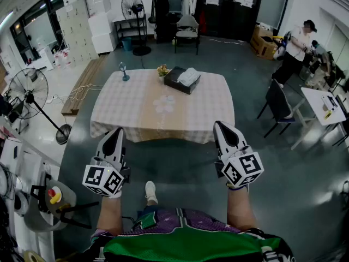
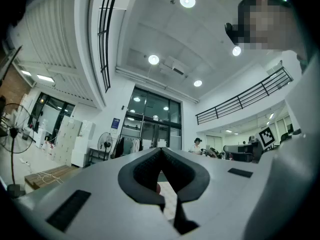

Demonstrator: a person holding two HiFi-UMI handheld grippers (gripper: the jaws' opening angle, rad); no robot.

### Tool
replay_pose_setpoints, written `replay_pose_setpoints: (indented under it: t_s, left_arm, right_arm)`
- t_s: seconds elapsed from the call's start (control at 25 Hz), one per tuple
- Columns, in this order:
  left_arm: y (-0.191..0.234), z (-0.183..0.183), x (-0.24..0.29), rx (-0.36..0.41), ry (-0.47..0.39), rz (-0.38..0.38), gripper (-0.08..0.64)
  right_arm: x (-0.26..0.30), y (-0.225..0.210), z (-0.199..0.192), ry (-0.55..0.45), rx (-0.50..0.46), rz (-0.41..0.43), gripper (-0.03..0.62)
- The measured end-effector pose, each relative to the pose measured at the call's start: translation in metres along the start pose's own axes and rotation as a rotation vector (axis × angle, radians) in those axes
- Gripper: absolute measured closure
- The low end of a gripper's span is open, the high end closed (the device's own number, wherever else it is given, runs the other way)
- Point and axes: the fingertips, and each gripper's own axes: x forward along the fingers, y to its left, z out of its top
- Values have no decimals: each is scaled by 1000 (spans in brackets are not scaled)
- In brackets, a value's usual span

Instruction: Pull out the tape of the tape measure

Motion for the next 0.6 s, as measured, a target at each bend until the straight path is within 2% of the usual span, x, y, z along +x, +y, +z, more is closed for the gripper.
replay_pose_setpoints:
  t_s: [0.6]
  left_arm:
    - [-31, 5, -23, -21, 3, -18, 538]
  right_arm:
    - [-38, 1, -1, 12, 24, -40, 588]
